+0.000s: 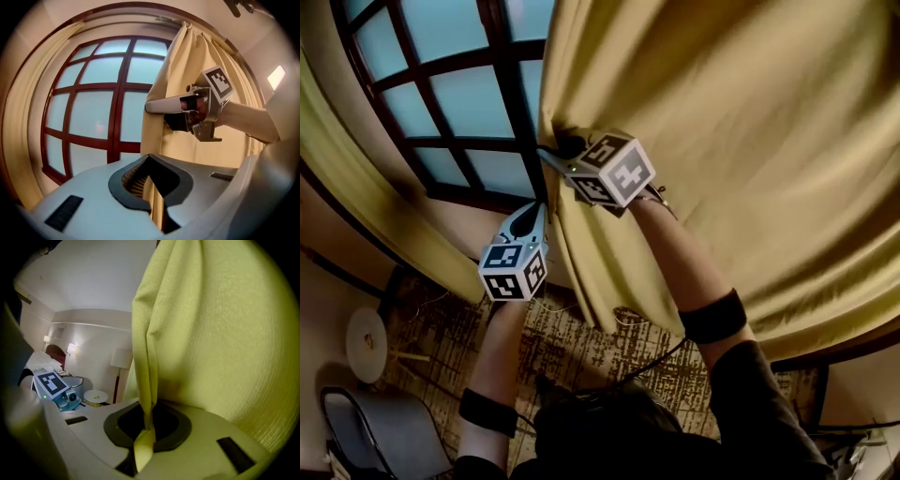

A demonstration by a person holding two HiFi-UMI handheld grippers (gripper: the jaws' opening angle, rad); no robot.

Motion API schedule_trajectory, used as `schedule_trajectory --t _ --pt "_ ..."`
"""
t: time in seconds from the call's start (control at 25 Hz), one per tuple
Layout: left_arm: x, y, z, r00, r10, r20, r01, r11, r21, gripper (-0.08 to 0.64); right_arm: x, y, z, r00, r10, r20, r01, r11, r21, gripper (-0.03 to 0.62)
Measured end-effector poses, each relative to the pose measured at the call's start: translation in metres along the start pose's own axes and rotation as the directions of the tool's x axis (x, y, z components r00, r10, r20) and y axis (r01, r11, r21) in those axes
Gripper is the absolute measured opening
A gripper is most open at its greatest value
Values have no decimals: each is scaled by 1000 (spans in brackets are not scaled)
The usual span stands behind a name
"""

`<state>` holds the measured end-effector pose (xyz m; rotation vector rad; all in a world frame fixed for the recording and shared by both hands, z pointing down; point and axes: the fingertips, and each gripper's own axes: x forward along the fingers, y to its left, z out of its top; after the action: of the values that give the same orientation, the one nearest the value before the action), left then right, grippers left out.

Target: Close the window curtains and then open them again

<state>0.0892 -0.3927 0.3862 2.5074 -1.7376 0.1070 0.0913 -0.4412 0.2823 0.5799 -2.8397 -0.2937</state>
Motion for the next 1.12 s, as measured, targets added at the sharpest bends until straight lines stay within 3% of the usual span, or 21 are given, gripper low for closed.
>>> schedule_trajectory --t 0.36,0.56,0.88,1.12 --pt "-23 85 11 998 59 16 -58 998 -36 3 93 31 17 996 74 -48 -75 997 -21 31" --pt "-38 135 3 993 118 18 -117 991 -63 3 143 50 42 993 119 -4 -119 992 -43 31" --pt "-64 203 0 979 201 29 -197 975 -104 3 226 87 64 979 187 -76 -197 966 -168 31" --pt "-89 241 -3 968 248 32 -242 962 -127 3 264 122 102 967 248 -54 -254 938 -238 32"
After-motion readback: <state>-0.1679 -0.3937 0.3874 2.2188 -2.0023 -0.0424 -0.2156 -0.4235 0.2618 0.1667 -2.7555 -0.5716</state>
